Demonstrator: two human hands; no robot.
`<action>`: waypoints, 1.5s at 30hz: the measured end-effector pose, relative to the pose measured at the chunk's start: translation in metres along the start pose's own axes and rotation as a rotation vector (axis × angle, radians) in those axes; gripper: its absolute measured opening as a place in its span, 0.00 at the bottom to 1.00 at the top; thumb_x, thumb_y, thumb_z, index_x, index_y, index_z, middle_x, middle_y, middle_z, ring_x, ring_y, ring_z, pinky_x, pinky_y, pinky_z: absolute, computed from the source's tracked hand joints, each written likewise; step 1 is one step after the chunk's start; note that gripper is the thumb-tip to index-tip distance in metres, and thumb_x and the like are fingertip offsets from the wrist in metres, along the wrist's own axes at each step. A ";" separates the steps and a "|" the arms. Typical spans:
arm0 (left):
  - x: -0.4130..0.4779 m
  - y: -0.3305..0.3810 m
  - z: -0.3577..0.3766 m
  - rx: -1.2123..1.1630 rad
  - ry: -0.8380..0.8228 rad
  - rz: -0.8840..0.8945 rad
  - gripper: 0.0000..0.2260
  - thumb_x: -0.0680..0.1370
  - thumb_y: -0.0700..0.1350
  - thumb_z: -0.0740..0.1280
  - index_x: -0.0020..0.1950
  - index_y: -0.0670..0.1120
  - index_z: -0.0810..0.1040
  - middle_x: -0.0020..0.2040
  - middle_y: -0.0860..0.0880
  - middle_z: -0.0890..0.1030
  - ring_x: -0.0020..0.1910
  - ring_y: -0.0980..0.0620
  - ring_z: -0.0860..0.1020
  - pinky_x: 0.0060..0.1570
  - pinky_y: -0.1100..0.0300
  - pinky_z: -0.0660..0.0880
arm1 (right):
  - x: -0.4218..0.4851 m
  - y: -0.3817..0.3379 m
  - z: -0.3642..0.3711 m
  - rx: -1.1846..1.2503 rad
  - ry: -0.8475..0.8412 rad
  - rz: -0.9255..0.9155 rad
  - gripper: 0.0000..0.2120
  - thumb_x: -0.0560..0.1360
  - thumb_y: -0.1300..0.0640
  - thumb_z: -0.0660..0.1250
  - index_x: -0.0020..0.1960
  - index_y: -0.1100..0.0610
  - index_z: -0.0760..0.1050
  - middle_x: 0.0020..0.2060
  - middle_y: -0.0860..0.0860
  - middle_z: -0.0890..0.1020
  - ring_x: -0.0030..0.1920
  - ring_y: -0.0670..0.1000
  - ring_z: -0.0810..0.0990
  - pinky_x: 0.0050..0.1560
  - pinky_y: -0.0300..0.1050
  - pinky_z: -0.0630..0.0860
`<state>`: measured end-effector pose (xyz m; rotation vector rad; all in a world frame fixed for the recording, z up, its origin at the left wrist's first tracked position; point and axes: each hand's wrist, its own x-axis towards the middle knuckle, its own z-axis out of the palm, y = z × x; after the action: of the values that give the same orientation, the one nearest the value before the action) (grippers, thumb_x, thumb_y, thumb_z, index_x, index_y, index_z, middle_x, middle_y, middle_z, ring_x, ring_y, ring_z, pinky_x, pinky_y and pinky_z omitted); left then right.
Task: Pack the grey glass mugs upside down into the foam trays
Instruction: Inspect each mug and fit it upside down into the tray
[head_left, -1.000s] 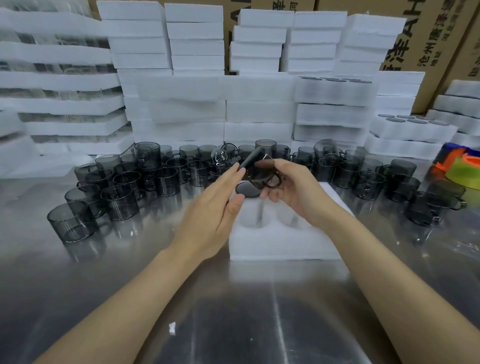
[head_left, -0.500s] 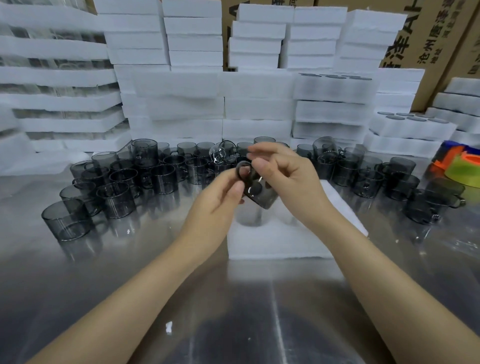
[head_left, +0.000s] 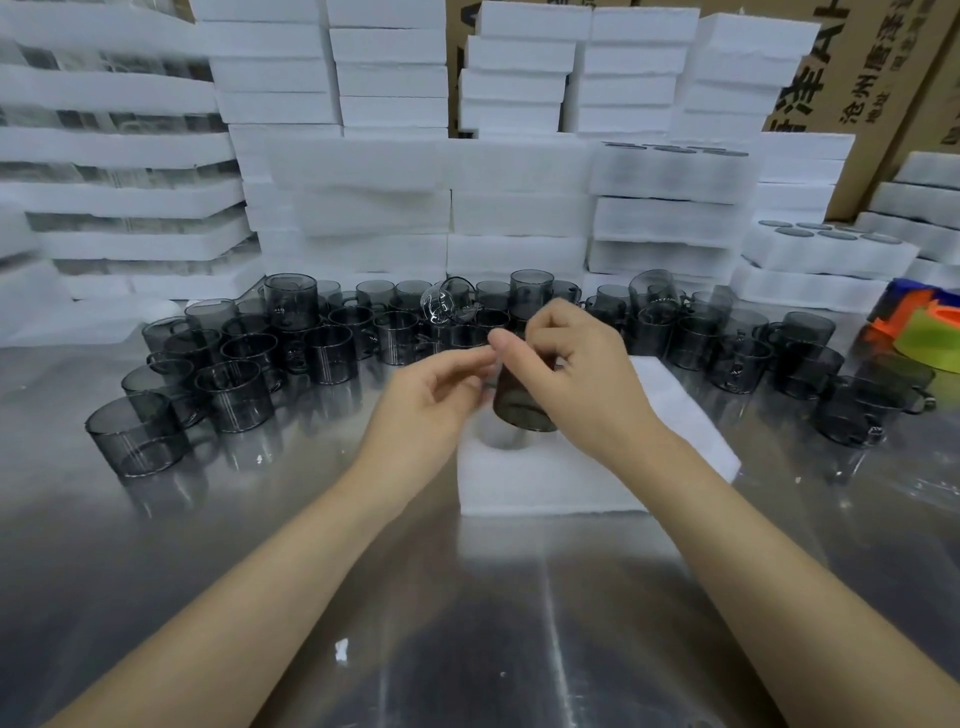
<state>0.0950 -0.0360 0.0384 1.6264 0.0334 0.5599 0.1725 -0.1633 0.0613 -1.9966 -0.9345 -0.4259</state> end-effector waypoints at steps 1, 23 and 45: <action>0.001 0.000 -0.001 0.009 -0.002 -0.015 0.13 0.81 0.35 0.59 0.57 0.47 0.80 0.55 0.49 0.83 0.56 0.58 0.80 0.59 0.63 0.75 | -0.001 -0.001 0.002 -0.087 -0.004 0.085 0.25 0.76 0.40 0.63 0.31 0.60 0.74 0.37 0.46 0.71 0.39 0.49 0.73 0.39 0.44 0.66; 0.010 -0.021 -0.010 0.218 0.197 0.059 0.16 0.82 0.49 0.51 0.61 0.53 0.77 0.61 0.57 0.78 0.62 0.64 0.72 0.62 0.71 0.64 | -0.022 -0.014 0.020 -0.596 -0.609 0.098 0.45 0.71 0.28 0.38 0.79 0.53 0.38 0.78 0.45 0.39 0.77 0.49 0.36 0.75 0.57 0.37; 0.013 -0.018 -0.083 1.399 0.316 -0.504 0.25 0.78 0.42 0.62 0.72 0.37 0.58 0.67 0.37 0.61 0.55 0.35 0.75 0.47 0.51 0.68 | 0.011 0.067 -0.048 -0.558 -0.270 0.687 0.22 0.77 0.50 0.60 0.69 0.53 0.68 0.63 0.57 0.74 0.60 0.61 0.74 0.50 0.50 0.68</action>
<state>0.0815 0.0479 0.0282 2.6863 1.2738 0.3700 0.2323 -0.2205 0.0574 -2.7709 -0.2271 -0.0166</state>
